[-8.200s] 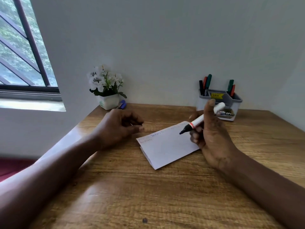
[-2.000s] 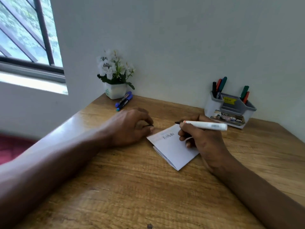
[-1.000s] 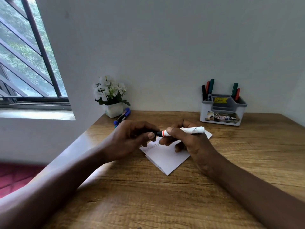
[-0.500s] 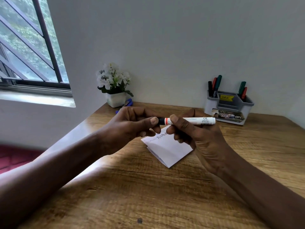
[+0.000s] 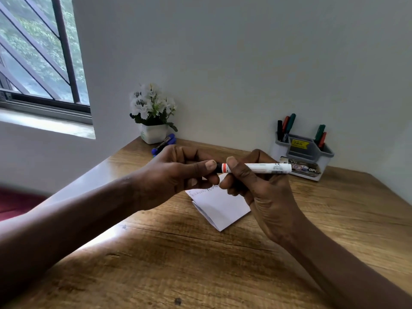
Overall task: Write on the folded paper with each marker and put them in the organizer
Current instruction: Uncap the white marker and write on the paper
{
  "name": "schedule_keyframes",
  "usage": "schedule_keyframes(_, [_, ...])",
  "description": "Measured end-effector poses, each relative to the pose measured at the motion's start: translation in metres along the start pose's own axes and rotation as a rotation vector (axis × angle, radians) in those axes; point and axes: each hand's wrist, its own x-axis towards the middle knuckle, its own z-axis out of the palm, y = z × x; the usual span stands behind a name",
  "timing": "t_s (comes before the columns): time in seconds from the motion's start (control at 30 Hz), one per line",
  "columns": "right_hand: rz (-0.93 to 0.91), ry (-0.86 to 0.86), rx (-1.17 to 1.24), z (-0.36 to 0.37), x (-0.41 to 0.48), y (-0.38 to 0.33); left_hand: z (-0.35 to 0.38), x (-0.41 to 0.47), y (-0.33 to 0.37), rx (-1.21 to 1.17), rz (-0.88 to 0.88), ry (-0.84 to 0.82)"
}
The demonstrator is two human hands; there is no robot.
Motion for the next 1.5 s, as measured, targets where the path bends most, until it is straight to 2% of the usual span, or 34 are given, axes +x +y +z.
schedule_keyframes(0.07, [0.034, -0.036, 0.022, -0.005, 0.001, -0.005, 0.001, 0.002, 0.0, 0.039, 0.006, -0.03])
schedule_keyframes(0.17, [0.082, -0.048, -0.007, -0.014, 0.001, -0.007, 0.0, 0.005, 0.0, 0.23, 0.082, -0.057])
schedule_keyframes(0.23, [0.071, 0.011, -0.03, -0.021, 0.003, -0.008, -0.004, 0.007, -0.005, 0.473, 0.147, 0.022])
schedule_keyframes(0.3, [0.038, 0.09, -0.053, -0.031, 0.007, -0.009, -0.014, 0.006, -0.012, 0.833, 0.196, 0.127])
schedule_keyframes(0.37, [-0.005, 0.16, -0.131, -0.044, 0.01, -0.013, -0.025, 0.007, -0.016, 1.06, 0.166, 0.165])
schedule_keyframes(0.47, [0.008, 0.214, -0.214, -0.062, 0.012, -0.014, -0.035, 0.013, -0.022, 1.185, 0.068, 0.116])
schedule_keyframes(0.6, [0.011, 0.354, -0.371, -0.076, 0.017, -0.011, -0.038, 0.018, -0.029, 1.243, -0.081, 0.007])
schedule_keyframes(0.8, [-0.203, 0.551, -0.708, -0.104, 0.022, -0.02, -0.048, 0.027, -0.038, 1.286, -0.146, -0.064])
schedule_keyframes(0.9, [-0.25, 0.712, -0.722, -0.127, 0.035, -0.026, -0.046, 0.031, -0.041, 1.307, -0.125, -0.059])
schedule_keyframes(1.03, [-0.216, 0.878, -0.7, -0.157, 0.058, -0.028, -0.043, 0.033, -0.041, 1.297, -0.127, -0.055])
schedule_keyframes(1.13, [-0.173, 0.957, -0.819, -0.178, 0.078, -0.032, -0.042, 0.032, -0.038, 1.28, -0.123, -0.066])
schedule_keyframes(1.33, [-0.153, 0.912, -1.033, -0.197, 0.109, -0.035, -0.04, 0.03, -0.034, 1.279, -0.141, -0.086])
schedule_keyframes(1.5, [0.048, 0.796, -1.24, -0.207, 0.114, -0.015, -0.04, 0.03, -0.033, 1.277, -0.157, -0.09])
